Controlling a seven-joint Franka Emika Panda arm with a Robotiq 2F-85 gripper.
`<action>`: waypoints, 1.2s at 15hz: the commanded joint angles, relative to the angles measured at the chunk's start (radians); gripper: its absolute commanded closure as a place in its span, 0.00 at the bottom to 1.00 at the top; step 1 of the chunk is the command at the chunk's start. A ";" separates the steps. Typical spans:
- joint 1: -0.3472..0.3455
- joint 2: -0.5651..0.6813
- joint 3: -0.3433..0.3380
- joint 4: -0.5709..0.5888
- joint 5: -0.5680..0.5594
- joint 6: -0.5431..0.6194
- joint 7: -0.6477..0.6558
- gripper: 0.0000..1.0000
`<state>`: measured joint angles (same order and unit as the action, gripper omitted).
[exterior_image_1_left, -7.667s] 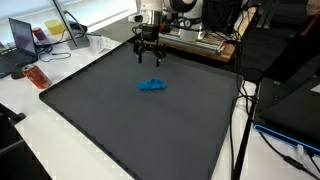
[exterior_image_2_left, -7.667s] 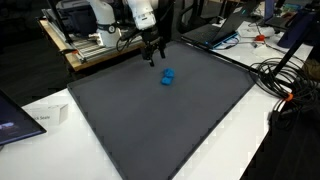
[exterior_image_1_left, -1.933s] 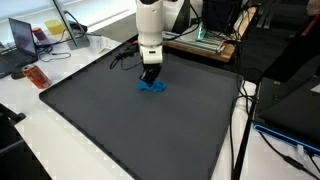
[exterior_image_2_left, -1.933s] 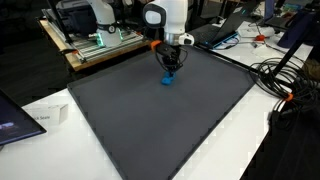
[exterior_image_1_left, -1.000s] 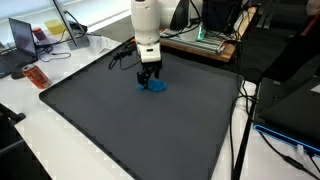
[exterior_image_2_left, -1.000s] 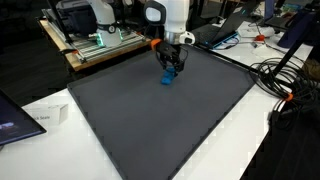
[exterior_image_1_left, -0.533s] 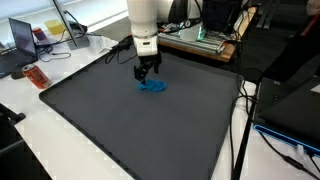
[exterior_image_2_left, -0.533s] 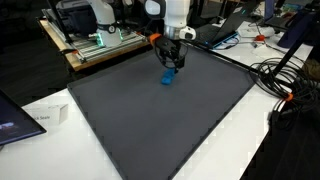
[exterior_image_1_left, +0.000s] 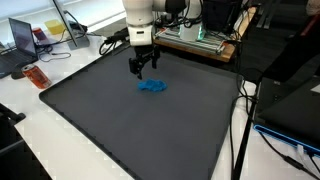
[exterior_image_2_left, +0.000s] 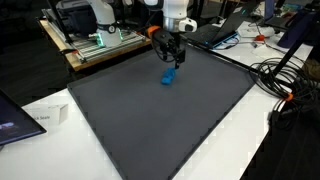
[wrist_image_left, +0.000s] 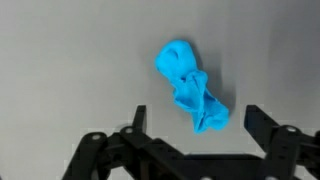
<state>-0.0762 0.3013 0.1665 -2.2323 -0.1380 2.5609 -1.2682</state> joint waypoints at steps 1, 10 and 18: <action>-0.024 -0.050 0.012 -0.030 0.096 0.005 -0.089 0.00; -0.046 -0.109 0.002 -0.065 0.370 0.035 -0.063 0.00; 0.023 -0.181 -0.012 -0.131 0.473 0.047 0.187 0.00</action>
<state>-0.0938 0.1813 0.1659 -2.3052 0.3270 2.5957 -1.1922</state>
